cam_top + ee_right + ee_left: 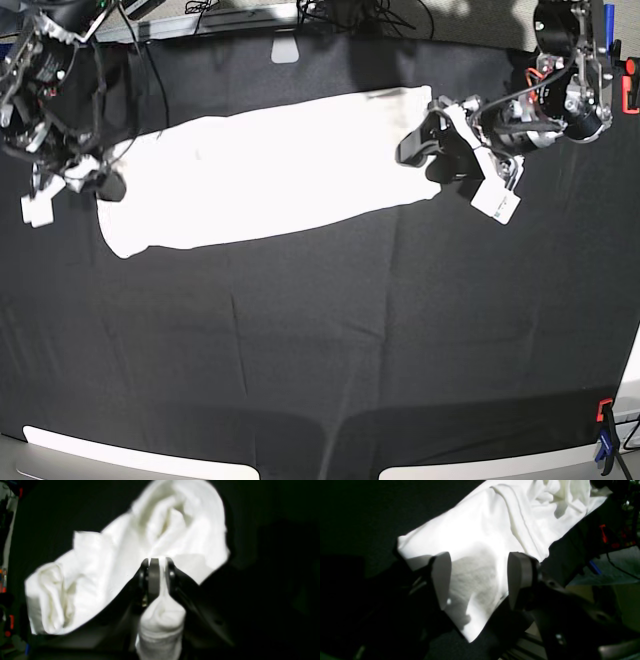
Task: Layout the t-shirt on the table in an organized manner, then fold the t-shirt properly
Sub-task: 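Move the right gripper to the other strip end and grasp it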
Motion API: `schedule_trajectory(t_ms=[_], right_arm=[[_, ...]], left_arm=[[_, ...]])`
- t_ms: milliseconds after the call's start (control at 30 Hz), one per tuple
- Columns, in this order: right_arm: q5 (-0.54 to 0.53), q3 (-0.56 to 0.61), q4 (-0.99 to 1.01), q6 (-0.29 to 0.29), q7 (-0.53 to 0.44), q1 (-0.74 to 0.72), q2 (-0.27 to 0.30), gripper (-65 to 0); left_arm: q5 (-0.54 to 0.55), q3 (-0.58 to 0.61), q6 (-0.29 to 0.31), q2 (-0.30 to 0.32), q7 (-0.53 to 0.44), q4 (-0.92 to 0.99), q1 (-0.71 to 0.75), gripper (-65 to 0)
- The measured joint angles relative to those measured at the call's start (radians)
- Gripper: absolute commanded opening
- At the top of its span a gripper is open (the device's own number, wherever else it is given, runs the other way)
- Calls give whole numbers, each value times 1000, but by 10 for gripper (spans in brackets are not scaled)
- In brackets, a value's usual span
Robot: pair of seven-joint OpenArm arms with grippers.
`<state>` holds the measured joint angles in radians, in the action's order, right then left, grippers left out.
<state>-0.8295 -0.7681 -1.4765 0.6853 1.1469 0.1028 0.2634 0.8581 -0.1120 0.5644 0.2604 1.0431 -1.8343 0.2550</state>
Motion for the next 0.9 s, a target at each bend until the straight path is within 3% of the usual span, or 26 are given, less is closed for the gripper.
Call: schedule_trajectory(t_ms=[100,167,367,633,900], right_arm=[[42,1,0,0,1,32,0,-362],[37,2,0,1,-1,63,6,-315],[41,1,0,1,0,139,89,-314],[21,2,-2,0,0,112,231,-314],[98,5,86,5,-36,-45,261,-314]], left_arm=[[0,0,0,0,0,0,0,-319],[0,0,0,0,0,0,0,-319],[0,0,0,0,0,0,0,-319],[0,0,0,0,0,0,0,-319],[3,0,0,0,0,0,0,-319]])
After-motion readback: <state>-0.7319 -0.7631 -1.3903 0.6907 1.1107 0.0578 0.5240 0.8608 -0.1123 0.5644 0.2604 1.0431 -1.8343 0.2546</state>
